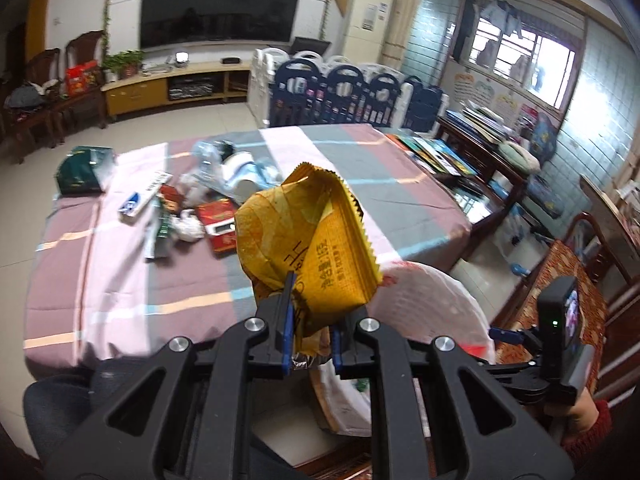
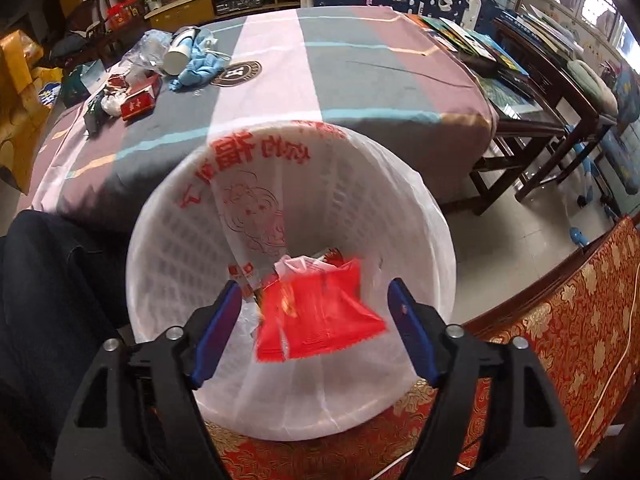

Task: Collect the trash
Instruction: 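Release the red packet into the wastebasket with the right gripper while the left drops the yellow bag, then grasp the green-red snack bag with the left gripper while the right grasps the red cigarette box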

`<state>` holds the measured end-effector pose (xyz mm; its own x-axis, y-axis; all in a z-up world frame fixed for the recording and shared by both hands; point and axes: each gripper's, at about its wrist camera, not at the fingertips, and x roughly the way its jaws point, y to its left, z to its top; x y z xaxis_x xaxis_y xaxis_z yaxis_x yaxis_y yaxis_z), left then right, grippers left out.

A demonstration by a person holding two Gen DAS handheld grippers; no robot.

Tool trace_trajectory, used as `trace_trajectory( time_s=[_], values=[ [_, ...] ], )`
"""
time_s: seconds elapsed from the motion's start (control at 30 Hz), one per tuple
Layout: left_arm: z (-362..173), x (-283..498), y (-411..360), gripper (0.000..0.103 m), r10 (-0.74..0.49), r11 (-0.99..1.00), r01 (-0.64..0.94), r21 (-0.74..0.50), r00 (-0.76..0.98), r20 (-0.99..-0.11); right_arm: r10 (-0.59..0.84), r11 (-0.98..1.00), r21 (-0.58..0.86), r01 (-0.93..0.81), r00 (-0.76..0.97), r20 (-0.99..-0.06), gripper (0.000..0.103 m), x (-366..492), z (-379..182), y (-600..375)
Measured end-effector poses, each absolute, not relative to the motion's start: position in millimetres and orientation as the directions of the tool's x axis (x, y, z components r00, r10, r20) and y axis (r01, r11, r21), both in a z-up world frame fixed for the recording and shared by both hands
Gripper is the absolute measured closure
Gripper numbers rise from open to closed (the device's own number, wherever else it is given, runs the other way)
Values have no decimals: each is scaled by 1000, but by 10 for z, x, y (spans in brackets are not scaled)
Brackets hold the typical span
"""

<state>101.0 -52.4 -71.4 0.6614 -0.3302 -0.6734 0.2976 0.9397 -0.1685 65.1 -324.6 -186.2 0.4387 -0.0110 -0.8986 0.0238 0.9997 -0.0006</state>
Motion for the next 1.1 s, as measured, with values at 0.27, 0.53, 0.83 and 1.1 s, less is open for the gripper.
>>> trace_trajectory(
  time_s=[0.27, 0.53, 0.83, 1.1],
  values=[
    [-1135, 944, -1390, 59, -523, 793, 560, -239, 425, -738, -30, 979, 89, 182, 564, -825, 22, 549, -1506, -3774],
    [-1283, 842, -1606, 14, -496, 782, 596, -184, 415, -763, -36, 956, 143, 257, 587, -809, 22, 521, -1443, -4002],
    [-1385, 1821, -298, 14, -121, 990, 131, -47, 644, -755, 0, 971, 136, 198, 566, -824, 22, 697, -1543, -3744],
    [-1843, 3053, 574, 21, 39, 999, -32, 25, 560, -828, 14, 974, 132, 182, 537, -843, 22, 943, -1598, -3541]
  ],
)
